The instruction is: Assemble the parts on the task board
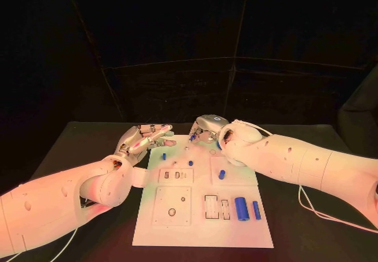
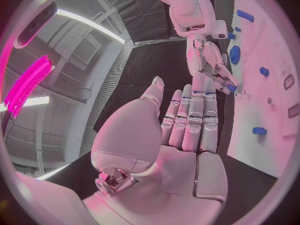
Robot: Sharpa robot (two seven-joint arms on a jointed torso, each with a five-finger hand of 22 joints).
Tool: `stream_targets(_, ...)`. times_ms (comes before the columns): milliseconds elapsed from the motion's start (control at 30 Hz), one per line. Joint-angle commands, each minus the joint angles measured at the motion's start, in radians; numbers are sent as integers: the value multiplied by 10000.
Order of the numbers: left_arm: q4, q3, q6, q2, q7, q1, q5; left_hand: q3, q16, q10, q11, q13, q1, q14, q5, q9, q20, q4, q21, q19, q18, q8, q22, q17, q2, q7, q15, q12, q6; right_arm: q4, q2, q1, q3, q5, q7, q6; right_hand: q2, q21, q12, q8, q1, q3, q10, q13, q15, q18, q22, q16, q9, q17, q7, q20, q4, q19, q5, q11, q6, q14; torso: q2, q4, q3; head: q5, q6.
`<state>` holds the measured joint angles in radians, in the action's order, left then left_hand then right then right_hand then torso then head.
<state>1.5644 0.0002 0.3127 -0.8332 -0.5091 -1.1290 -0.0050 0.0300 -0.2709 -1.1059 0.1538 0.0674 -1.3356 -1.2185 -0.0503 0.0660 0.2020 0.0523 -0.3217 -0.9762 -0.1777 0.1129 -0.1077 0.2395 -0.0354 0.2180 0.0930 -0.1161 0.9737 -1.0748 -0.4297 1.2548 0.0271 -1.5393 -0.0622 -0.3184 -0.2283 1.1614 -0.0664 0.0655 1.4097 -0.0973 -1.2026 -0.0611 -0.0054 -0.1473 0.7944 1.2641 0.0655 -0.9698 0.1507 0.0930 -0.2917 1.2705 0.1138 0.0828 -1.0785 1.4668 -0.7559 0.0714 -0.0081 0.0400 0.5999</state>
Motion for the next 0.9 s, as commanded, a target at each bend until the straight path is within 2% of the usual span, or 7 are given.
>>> stream_targets(33, 19, 8, -157, 10, -19, -23, -52, 52, 54, 88, -12, -11, 31, 78, 6, 9, 18, -38, 63, 88, -34, -55, 16, 11, -102, -5, -15, 31, -61, 89, 98, 26, -8, 21, -26, -62, 74, 67, 51, -32, 3, 60, 57, -4, -3, 97, 24, 40, -10, 4, 58, 32, 8, -44, -42, 5, 34, 152, 0, -22, 8, -20, -1)
stream_targets(133, 32, 8, -168, 4, -17, -28, -52, 58, 60, 93, -9, -11, 30, 94, 6, 10, 22, -42, 71, 97, -35, -54, 21, 12, -106, -3, -10, 30, -62, 136, 184, 25, -8, 14, -28, -88, 79, 71, 52, -33, -7, 73, 66, -4, 0, 96, 25, 41, -10, 9, 60, 36, 8, -49, -54, 8, 41, 150, -7, -22, 10, -45, -13)
stream_targets(233, 27, 8, -176, 7, -11, -31, -52, 63, 66, 98, -7, -10, 29, 108, 6, 11, 27, -46, 80, 106, -35, -53, 26, 12, -110, -2, -7, 28, -64, 205, 255, 25, -8, 9, -36, -75, 89, 79, 53, -34, -18, 88, 77, -4, 2, 98, 34, 47, -11, 5, 62, 41, 6, -52, -68, 10, 52, 149, -9, -6, 21, -48, 28)
stream_targets(367, 23, 9, -196, 14, 1, -32, -52, 67, 70, 101, -6, -10, 29, 118, 6, 11, 30, -49, 85, 112, -35, -52, 30, 12, -112, -1, -4, 27, -65, 299, 340, 24, -8, 5, -69, 15, 107, 85, 53, -35, -40, 116, 97, -3, 9, 95, 31, 61, -12, -6, 67, 49, 7, -65, -105, 16, 68, 149, 2, 4, -2, -50, 49)
stream_targets(600, 8, 9, -200, 23, 22, -33, -52, 69, 72, 102, -5, -10, 29, 122, 6, 11, 31, -50, 88, 114, -35, -51, 31, 12, -113, 0, -3, 26, -66, 453, 475, 24, -6, -7, -106, 249, 119, 94, 53, -36, -55, 137, 111, -3, 13, 95, 39, 65, -12, -2, 70, 54, 7, -70, -132, 21, 82, 147, -8, 10, 16, -80, 77)
stream_targets(733, 13, 9, -219, 38, 58, -34, -52, 87, 91, 133, 8, -11, 30, 167, 6, 9, 44, -61, 110, 136, -36, -59, 46, 12, -123, 14, 10, 29, -92, 528, 540, 23, -6, -17, -189, 398, 185, 86, 60, -46, -144, 201, 211, 0, 41, 85, -3, 66, -19, 32, 99, 81, 10, -127, -208, 49, 174, 129, -17, 1, 2, -92, 32)
stream_targets(900, 13, 9, -247, 49, 79, -34, -52, 94, 96, 144, 13, -11, 31, 179, 6, 8, 48, -65, 117, 142, -37, -62, 51, 13, -127, 19, 14, 30, -102, 621, 602, 22, -6, -49, -308, 453, 295, 56, 63, -51, -285, 288, 389, 3, 90, 66, -95, 34, -23, 134, 153, 131, 17, -223, -313, 108, 339, 91, -5, -10, 5, -98, 65)
